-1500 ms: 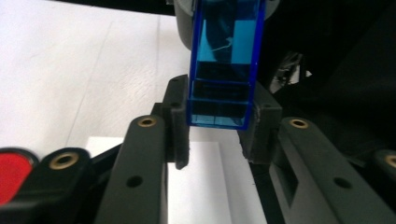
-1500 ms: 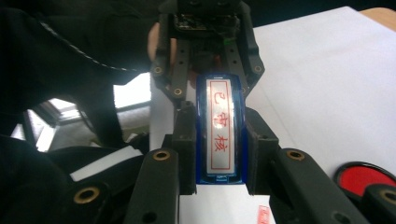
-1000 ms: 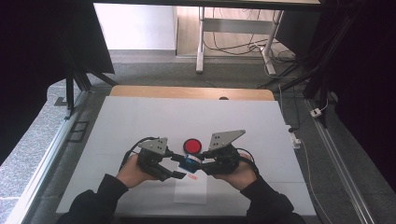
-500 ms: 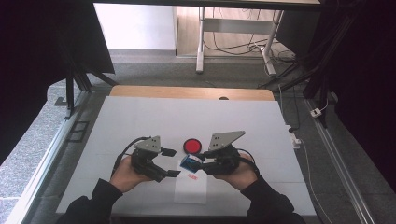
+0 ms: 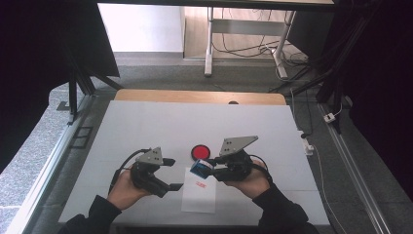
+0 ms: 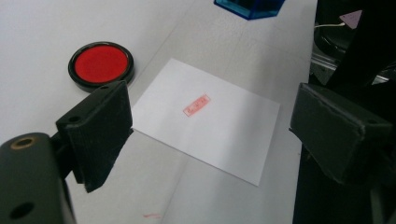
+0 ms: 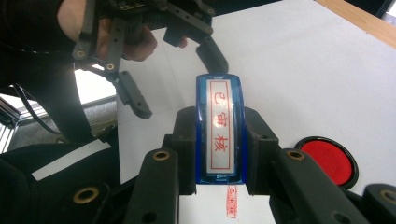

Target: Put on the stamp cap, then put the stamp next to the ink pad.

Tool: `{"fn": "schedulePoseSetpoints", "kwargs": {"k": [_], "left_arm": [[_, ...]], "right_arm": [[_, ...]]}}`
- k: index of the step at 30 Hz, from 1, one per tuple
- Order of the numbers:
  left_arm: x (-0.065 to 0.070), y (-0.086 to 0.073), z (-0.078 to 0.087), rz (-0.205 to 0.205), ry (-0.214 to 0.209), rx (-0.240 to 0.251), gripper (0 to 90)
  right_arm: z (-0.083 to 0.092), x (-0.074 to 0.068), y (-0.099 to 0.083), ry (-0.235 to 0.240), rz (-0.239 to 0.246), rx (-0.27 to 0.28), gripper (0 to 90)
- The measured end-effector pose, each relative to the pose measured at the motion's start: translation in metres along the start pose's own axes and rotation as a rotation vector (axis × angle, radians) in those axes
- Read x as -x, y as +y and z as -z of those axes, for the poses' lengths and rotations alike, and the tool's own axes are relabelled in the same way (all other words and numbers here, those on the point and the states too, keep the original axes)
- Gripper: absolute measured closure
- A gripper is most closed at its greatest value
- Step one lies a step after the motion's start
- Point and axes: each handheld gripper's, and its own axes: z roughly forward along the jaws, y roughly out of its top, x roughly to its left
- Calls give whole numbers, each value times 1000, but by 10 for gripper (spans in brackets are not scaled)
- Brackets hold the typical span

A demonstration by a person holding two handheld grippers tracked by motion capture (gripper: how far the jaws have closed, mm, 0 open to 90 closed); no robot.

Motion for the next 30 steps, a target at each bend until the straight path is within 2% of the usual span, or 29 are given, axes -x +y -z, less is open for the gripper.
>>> {"fn": "schedulePoseSetpoints", "kwargs": {"k": [9, 16, 30], "left_arm": [[6, -7, 7, 38, 32, -3, 88], [8, -15, 14, 87, 57, 4, 65], [14, -41, 36, 171, 130, 13, 31]], "right_arm": [[0, 3, -1, -13, -11, -15, 704], [0, 3, -2, -21, -10, -34, 703], [2, 6, -7, -48, -28, -40, 703]]}}
